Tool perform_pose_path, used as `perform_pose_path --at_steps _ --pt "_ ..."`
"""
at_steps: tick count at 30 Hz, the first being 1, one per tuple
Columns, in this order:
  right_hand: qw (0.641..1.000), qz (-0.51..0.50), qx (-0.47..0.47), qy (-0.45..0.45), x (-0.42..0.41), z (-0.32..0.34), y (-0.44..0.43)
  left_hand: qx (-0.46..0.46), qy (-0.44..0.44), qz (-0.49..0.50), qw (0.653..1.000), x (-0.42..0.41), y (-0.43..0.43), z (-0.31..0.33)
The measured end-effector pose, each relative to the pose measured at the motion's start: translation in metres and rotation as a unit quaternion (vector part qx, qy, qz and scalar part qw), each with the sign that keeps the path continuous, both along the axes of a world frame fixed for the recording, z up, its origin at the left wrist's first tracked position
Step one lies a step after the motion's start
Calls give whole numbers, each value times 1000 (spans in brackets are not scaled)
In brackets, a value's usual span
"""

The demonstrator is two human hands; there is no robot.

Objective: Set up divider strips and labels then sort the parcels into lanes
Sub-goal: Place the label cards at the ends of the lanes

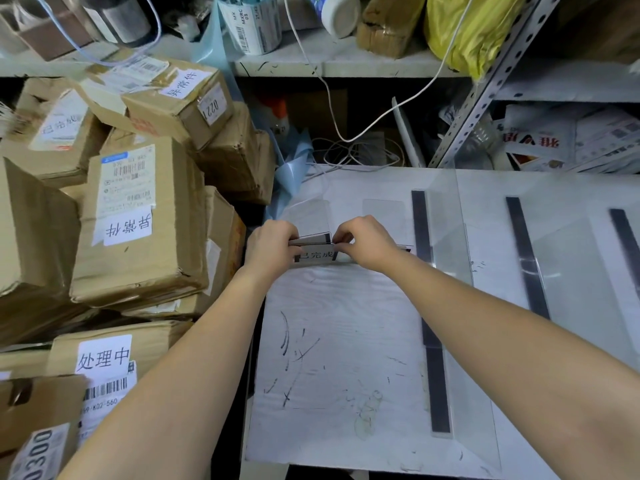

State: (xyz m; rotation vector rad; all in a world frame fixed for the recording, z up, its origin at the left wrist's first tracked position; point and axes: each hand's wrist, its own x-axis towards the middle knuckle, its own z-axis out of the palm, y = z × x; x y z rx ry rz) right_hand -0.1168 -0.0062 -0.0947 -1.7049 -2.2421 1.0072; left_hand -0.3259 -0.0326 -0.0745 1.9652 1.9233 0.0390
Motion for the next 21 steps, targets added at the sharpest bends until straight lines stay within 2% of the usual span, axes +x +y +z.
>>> perform_pose_path --at_steps 6,21 --pt "1000 -15 16 10 -2 3 -2 -6 -1 -24 1000 -4 10 18" --pt "998 -39 57 -9 19 52 -26 108 -36 -8 993 -14 7 84"
